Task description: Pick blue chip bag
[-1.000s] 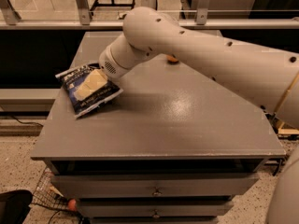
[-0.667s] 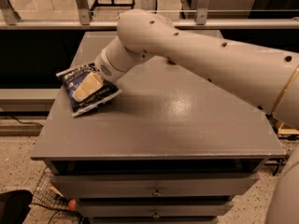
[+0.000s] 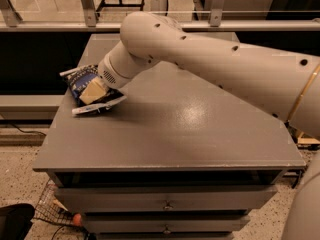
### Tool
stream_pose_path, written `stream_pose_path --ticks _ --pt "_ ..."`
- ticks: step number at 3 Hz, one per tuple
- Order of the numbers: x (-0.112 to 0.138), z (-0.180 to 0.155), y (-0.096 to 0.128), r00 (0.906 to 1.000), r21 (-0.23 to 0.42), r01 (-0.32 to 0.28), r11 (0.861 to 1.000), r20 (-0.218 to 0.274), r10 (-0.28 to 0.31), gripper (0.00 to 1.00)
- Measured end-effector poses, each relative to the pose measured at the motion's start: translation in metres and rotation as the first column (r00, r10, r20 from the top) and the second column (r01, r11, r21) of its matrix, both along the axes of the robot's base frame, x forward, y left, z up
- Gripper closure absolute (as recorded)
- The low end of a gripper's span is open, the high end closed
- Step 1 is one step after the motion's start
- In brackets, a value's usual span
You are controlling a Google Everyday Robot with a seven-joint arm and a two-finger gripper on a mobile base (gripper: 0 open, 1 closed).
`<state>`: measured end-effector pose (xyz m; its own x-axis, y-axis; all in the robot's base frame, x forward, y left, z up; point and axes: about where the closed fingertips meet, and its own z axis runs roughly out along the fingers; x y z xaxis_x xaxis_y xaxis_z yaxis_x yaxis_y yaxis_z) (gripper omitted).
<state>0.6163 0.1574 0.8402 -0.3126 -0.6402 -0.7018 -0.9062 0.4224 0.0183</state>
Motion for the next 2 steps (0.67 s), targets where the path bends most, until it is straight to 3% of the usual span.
stream_pose_path --ticks 1,2 --pt "-0.0006 0.0001 0.0009 1.0000 0.000 -0.002 1.000 -0.001 0.002 0.88" --pt "-0.0006 0.0031 0.0010 1.0000 0.000 -0.002 1.000 -0.001 0.002 1.00"
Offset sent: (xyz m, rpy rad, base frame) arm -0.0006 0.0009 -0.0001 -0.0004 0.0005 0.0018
